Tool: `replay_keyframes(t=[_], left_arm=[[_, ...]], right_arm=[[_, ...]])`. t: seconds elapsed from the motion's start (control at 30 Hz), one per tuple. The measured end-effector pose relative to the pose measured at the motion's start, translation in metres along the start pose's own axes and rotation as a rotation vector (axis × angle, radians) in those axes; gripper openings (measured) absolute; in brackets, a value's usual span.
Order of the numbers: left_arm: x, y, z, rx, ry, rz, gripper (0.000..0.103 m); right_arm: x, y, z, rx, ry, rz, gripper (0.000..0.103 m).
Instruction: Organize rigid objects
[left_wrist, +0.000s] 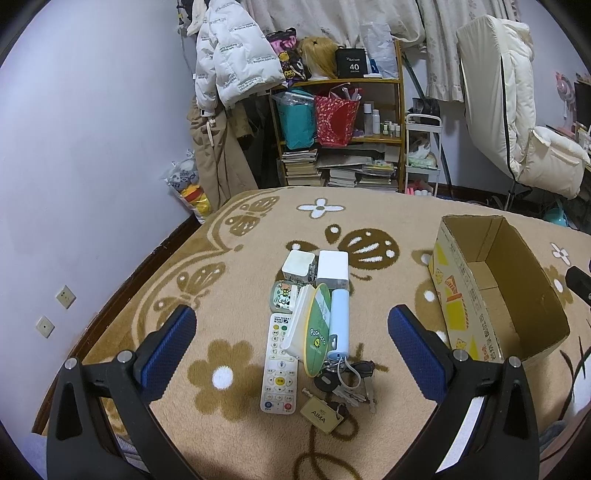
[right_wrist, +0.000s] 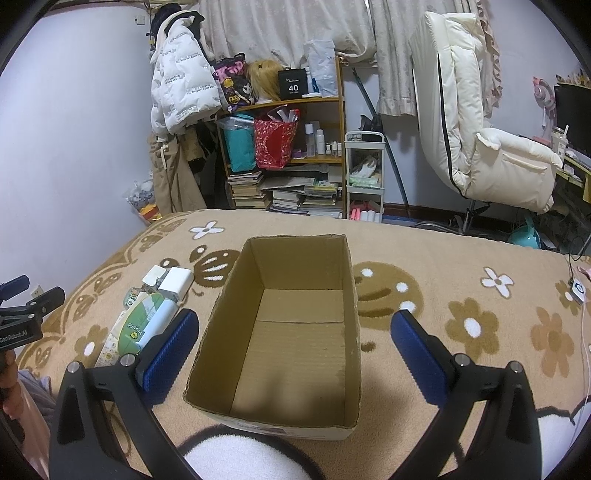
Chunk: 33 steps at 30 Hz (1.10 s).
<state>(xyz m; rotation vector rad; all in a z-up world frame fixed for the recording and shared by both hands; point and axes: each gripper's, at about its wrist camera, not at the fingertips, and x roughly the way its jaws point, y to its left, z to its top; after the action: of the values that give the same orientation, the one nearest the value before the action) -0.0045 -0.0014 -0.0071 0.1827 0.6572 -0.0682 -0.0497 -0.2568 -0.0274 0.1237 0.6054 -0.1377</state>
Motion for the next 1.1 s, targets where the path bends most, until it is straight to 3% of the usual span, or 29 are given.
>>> replay_keyframes(t=[0.47,0.67,0.87,1.1], left_arm=[[0.005,0.005,0.001,-0.014,0.030,-0.007,0.103],[0.023,0.016,0.005,-0.063,0.119,-0.056,0.103],[0.049,0.032,0.007,-0.115,0.214,-0.018,0.103],[0.090,0.032,0.011,-0.097,0.305,0.036,0.103]], right_arm=[[0.004,-0.003,0.001,0.007,0.011,-0.001,0.103],[0.019,-0.004,0.008,-0.005,0.038,-0.034,0.103],[0.042,-0.024,0.011,0.010,0.089,-0.058,0.103],[0.070,-0.042,0.012,0.048,0.176,-0.056,0.103]])
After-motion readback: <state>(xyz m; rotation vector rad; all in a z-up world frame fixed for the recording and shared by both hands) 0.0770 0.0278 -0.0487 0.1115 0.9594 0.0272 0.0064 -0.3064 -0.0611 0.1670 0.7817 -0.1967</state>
